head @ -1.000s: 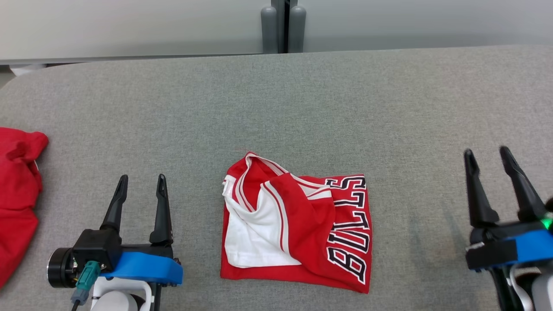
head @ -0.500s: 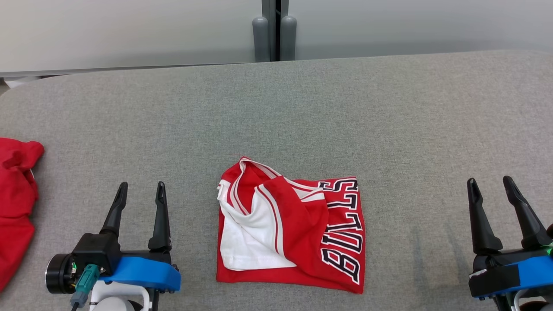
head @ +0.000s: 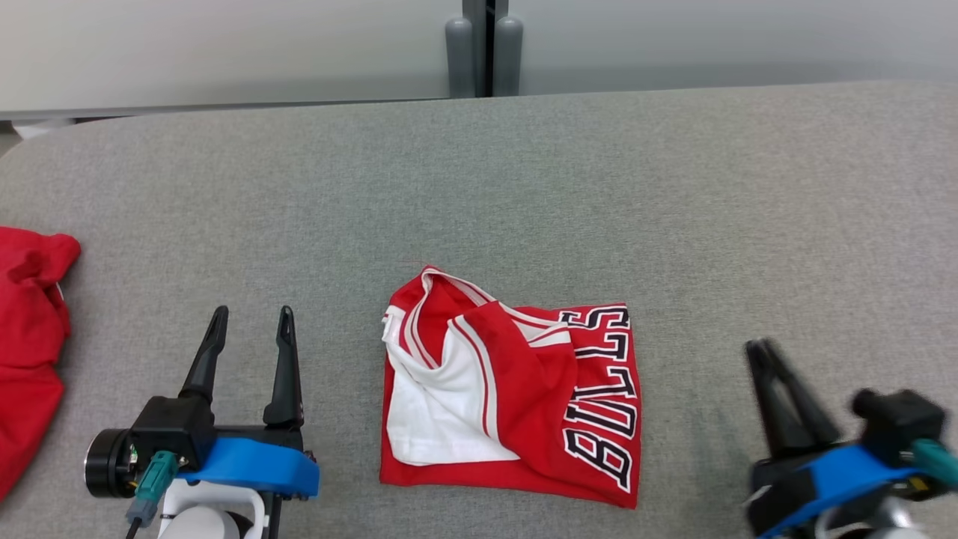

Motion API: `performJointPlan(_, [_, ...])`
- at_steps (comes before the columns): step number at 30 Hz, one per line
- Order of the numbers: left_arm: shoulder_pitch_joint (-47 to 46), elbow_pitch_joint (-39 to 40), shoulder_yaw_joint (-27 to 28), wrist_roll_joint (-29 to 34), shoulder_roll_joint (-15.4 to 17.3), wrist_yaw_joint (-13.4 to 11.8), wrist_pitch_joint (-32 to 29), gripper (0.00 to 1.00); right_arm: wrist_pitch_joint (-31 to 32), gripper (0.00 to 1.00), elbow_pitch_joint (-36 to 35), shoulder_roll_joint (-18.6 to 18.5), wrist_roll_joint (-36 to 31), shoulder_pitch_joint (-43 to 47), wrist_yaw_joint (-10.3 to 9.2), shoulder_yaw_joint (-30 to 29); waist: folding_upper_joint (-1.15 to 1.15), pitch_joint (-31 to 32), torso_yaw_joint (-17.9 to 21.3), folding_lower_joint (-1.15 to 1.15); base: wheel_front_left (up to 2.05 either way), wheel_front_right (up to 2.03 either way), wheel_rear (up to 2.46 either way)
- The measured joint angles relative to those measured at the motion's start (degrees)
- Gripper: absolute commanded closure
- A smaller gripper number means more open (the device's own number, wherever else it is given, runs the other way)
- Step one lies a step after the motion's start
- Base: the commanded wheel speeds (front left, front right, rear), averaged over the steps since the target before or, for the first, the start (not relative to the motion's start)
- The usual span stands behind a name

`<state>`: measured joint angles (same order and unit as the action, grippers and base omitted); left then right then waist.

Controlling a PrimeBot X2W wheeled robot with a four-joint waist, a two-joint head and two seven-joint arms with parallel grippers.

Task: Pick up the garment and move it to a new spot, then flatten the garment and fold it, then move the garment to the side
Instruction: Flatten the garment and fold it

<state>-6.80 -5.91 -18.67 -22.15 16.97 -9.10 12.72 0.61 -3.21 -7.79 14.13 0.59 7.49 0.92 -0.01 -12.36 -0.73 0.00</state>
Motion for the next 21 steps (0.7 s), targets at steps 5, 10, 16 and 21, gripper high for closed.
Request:
performJointPlan(5, [-1.4,-0.07,-0.32,0.07,-0.37,0.01,0.34,0.0,-1.31,1.0,8.95,1.0,2.83,-5.06,0.0,8.58,0.0,-1.25,-1.1,0.0,0.0,0.0,0.0])
performJointPlan(10, [-2.54,-0.65,-0.79,0.13,-1.03,0.18,0.76,0.0,-3.31,1.0,18.01,2.19,5.78,-11.49,0.0,14.72,0.01,-2.29,-2.48,0.0,0.0,0.0,0.0])
performJointPlan(16, [-3.59,-1.7,-1.12,0.13,-1.74,0.59,1.11,0.0,-5.0,1.0,25.88,2.48,7.77,-16.36,0.0,19.97,0.02,-2.82,-4.0,0.0,0.0,0.0,0.0])
performJointPlan(21, [-3.76,-2.13,-1.07,0.13,-1.94,0.59,1.53,0.0,-5.87,1.0,28.51,2.56,9.35,-19.2,0.0,24.79,0.01,-2.83,-4.18,0.0,0.0,0.0,0.0])
